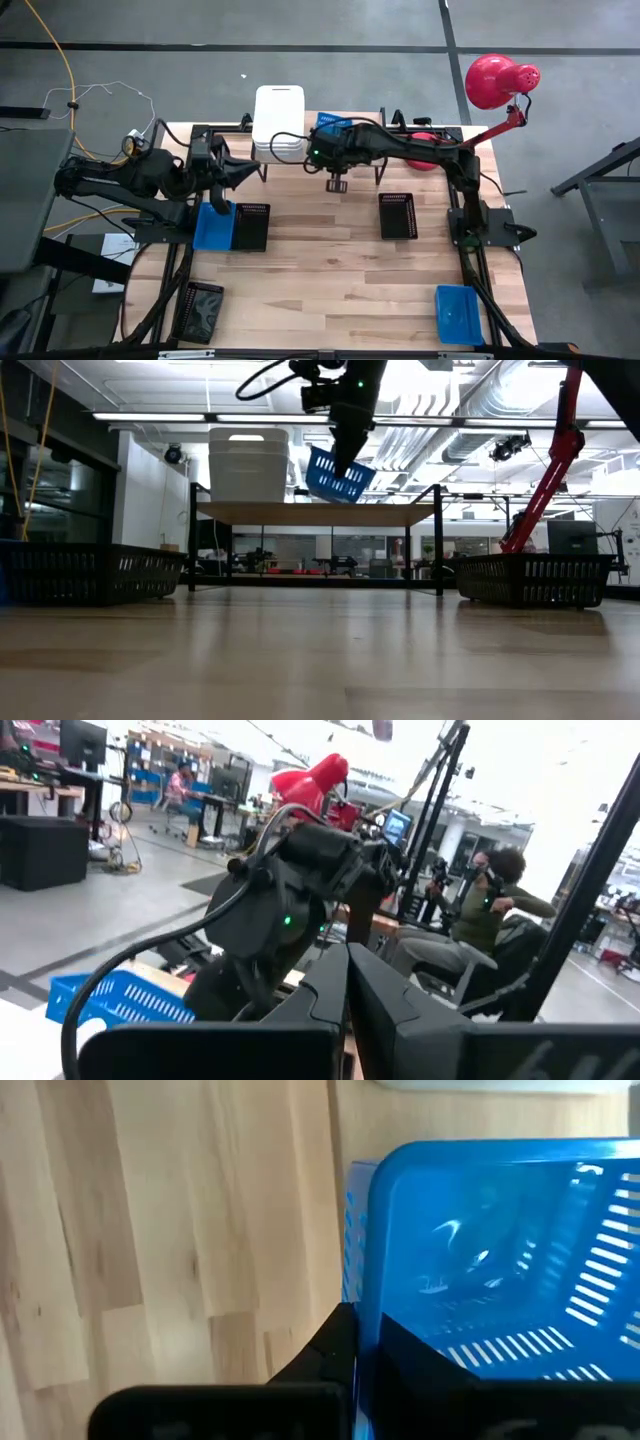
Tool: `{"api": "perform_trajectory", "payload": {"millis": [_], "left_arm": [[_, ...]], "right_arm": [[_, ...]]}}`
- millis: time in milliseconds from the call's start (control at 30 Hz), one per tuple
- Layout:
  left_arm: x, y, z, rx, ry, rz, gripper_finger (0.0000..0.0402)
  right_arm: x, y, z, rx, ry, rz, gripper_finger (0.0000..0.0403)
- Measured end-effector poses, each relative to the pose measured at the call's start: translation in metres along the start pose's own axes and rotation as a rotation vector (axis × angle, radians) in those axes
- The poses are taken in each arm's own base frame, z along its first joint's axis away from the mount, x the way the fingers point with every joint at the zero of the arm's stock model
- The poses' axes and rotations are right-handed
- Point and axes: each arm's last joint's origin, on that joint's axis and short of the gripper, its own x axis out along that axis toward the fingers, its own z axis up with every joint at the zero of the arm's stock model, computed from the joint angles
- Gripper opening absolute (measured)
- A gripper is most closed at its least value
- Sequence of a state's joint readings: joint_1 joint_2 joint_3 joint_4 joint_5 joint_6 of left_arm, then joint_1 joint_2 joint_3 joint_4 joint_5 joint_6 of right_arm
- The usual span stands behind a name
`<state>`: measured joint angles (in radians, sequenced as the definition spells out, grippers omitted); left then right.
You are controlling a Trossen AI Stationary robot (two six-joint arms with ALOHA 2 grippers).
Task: Stack baskets on shelf by color
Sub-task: Put the top right blue bin on the shelf
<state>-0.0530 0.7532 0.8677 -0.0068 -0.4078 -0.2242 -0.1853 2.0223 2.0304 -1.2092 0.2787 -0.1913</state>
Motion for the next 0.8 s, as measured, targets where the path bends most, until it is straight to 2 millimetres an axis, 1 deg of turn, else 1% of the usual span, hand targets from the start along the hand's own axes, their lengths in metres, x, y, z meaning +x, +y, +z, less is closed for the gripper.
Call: {"api": "perform_trajectory", "payload": {"millis": [567,667,800], "left_arm": [[0.0001,-0.0002,0.0007,-0.003,-0.007,-0.001,0.0000],[0.0001,-0.0002,0.0007,-0.003,-0.007,-0.001,0.0000],[0.0001,-0.0002,0.0007,-0.003,-0.007,-0.002,0.0000]], "right_arm": [[0.0007,-0.0025,0.0070,-0.004,-0.070,-0.017,0.0002],[0.0007,-0.0028,0.0074,0.002,-0.074,-0.018,0.0022],[0.0006,-0.0038,0.0094,0.023,-0.095,-0.025,0.0078]]}}
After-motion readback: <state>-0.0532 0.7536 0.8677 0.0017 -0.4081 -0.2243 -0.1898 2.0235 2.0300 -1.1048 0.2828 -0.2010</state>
